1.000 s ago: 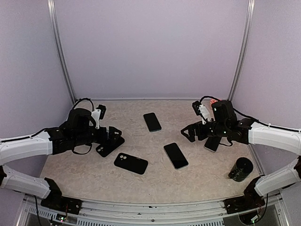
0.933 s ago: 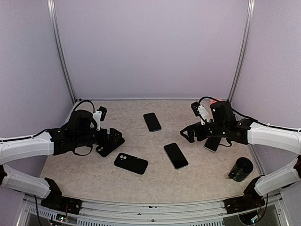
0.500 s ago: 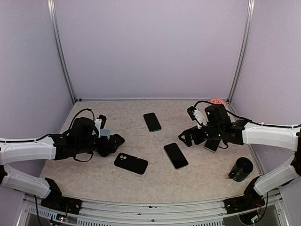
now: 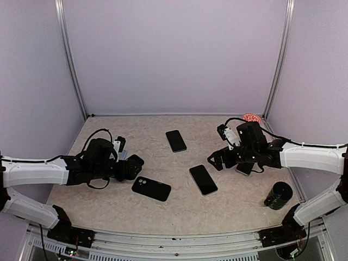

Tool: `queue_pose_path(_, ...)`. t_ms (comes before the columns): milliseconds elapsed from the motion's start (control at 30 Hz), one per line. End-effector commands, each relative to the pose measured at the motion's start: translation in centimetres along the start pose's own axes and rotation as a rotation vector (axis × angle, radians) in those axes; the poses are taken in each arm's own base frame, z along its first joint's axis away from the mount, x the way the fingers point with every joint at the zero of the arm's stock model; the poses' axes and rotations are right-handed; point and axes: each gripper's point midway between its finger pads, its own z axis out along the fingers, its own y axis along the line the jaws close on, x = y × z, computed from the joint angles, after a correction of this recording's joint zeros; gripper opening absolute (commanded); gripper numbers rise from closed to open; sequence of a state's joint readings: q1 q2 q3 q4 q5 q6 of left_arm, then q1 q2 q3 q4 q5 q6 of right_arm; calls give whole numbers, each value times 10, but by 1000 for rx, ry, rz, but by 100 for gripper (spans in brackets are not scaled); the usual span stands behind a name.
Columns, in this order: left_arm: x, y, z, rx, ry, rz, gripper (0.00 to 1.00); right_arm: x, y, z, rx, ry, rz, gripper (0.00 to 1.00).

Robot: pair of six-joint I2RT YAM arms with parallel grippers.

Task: Put the phone into the phone case
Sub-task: Pick up the phone at the center of the board.

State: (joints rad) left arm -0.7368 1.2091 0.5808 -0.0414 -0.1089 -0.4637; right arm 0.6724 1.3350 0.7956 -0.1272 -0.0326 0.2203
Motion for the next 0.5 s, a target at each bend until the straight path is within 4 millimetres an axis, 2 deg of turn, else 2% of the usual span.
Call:
queue_pose_path(0,9,-2,10,4,28,30,97,9,2,4,2,20,-22,100)
queue_pose_path(267,24,-6,30,28,78,33,90,17,0,12,14,47,-25,100)
queue_pose_path(467,34,-10,40,46,103,38,89,30,5,26,10,96,-25,100)
